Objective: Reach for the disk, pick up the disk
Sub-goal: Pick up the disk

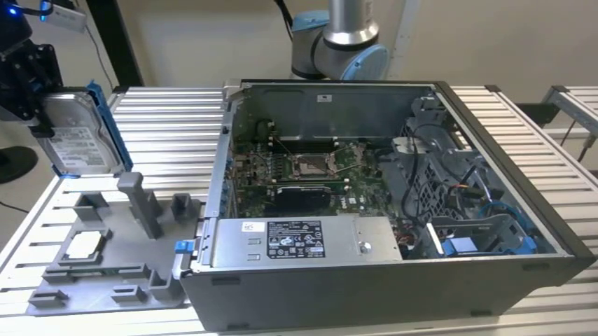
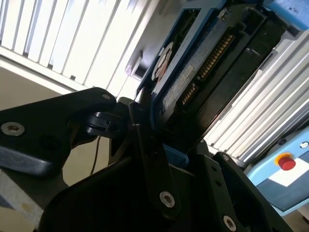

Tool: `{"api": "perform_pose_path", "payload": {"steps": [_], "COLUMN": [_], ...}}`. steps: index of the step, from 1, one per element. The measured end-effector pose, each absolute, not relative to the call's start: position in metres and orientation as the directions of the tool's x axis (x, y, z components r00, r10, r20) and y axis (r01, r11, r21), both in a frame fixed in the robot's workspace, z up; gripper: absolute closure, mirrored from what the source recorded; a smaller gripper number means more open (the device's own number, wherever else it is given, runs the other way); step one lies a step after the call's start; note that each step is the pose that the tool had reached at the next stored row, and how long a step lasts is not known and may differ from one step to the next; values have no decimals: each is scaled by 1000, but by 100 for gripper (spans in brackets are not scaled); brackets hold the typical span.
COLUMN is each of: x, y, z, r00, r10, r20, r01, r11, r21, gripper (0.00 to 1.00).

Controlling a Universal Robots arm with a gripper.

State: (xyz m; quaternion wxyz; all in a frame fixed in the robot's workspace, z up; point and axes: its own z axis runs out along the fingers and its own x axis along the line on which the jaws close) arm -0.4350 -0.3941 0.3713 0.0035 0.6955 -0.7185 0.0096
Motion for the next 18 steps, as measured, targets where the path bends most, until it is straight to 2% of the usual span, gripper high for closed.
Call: {"api": "perform_pose_path", "payload": {"steps": [18], "x": [-435], "y": [-394], "z": [408], "r00": [-33], "r10": [-999], "r20": [19], "r01": [-999], "r11": [33], "r21": [-9], "gripper": [100]}}
